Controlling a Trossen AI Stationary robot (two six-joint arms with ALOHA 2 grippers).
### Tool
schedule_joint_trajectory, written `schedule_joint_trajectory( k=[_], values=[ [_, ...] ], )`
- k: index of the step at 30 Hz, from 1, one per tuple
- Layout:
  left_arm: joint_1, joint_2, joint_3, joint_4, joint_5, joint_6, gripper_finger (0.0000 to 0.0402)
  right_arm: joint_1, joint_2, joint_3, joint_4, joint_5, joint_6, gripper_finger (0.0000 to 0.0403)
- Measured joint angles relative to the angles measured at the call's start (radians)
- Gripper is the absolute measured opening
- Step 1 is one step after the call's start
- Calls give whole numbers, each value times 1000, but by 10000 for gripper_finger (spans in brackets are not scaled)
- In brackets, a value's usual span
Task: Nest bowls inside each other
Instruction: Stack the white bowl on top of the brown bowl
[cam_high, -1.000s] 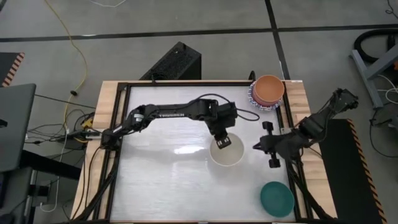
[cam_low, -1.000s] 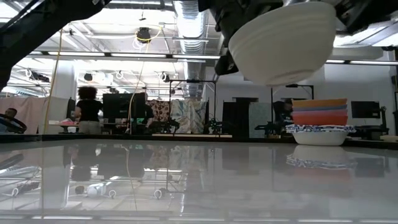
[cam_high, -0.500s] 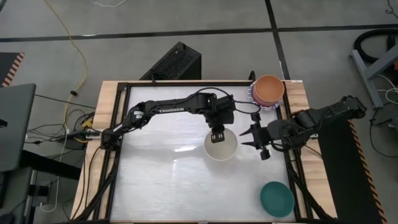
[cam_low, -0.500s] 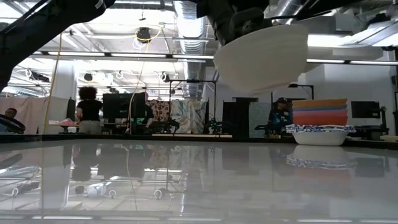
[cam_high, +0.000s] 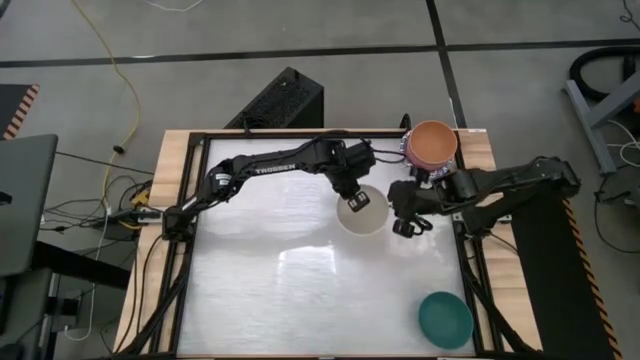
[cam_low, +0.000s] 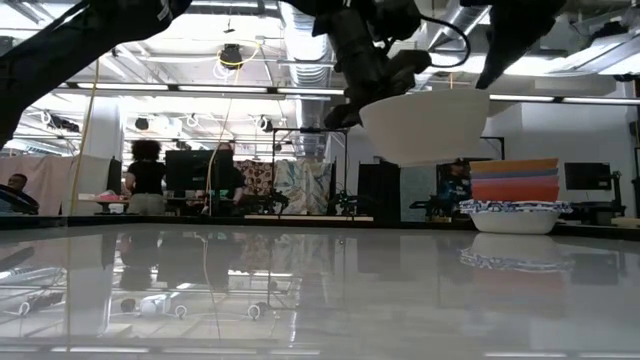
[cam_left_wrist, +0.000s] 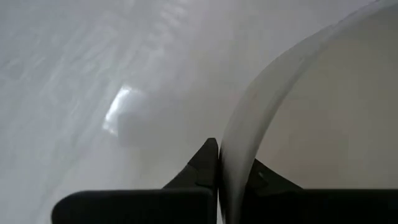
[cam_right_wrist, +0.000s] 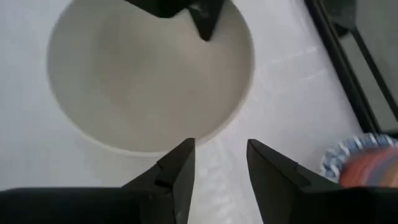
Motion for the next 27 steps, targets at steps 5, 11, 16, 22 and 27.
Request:
schedule_joint_trajectory(
  k=[5,11,16,22,27],
  values=[
    [3,0,0,45,-35,-73,0,3,3,8,-26,19,106,156],
    [-1,0,0,75,-73,-140,0,-30,3,8,-42,17,270,152],
    [-2,0,0,119,-95,-149,0,-72,3,8,-67,14,329,152],
    [-3,0,0,157,-99,-138,0,-125,9,8,-110,-14,412,150],
    [-3,2,0,188,-104,-123,0,-163,36,9,-141,-37,441,138]
  ],
)
